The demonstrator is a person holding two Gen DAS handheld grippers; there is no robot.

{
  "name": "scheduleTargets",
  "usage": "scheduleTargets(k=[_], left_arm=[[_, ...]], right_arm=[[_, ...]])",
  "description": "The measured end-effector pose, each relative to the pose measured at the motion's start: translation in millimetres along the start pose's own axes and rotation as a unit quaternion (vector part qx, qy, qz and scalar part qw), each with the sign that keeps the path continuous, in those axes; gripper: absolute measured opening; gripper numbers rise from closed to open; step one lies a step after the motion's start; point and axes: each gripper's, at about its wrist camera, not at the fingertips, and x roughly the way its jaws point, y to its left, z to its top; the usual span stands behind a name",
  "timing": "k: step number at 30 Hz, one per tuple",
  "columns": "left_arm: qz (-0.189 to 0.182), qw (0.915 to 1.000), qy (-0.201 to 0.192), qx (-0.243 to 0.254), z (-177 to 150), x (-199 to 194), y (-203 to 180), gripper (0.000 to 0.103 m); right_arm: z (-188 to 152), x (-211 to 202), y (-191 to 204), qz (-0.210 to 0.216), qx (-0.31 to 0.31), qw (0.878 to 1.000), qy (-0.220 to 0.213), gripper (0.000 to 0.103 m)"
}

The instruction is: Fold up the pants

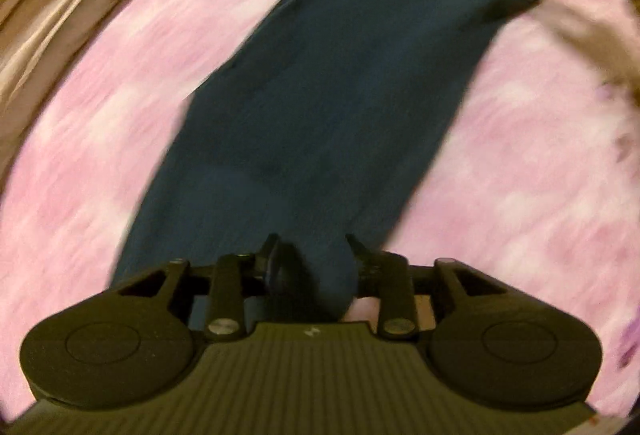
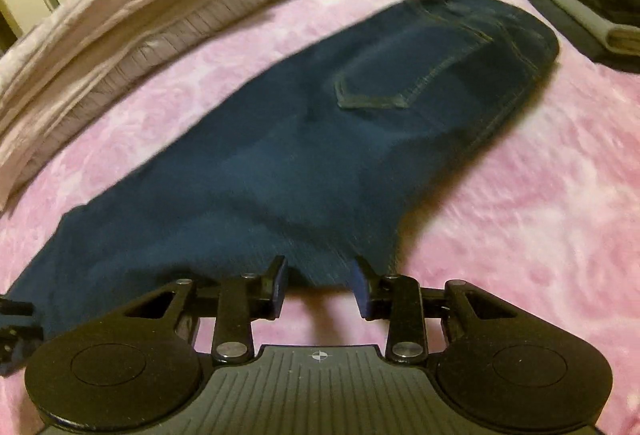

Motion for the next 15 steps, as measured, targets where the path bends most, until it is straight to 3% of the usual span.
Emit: scheduleTargets(k=[3,7,11,15], left_arm=[[0.041,0.9986,0.027,-0.021,-30.1,-10.4,20.6,0.026],[0.074,0.9946,0.037,-0.061,-69.2,-35.9,47.2,0.026],[0.090,0.9928,0.031,-0.073,-96.9,-50.6,66.2,0.026],[0.093,0.9926,0.002,-0.079,-120.3,-45.9,102.2,0.027]], right_arm=[[-2.2,-5.6,10.4,0.001,-0.019,1.000,0.020,0.033],[-9.4,-13.8,51.1,0.043,-0.084,0.995,0.027,0.037],[-27.9,-14.3,112.2,0.094,-0.139,0.985,0.038,0.040],[-52.2,-14.5,166.7,0.103,-0.163,0.981,0.024,0.042]])
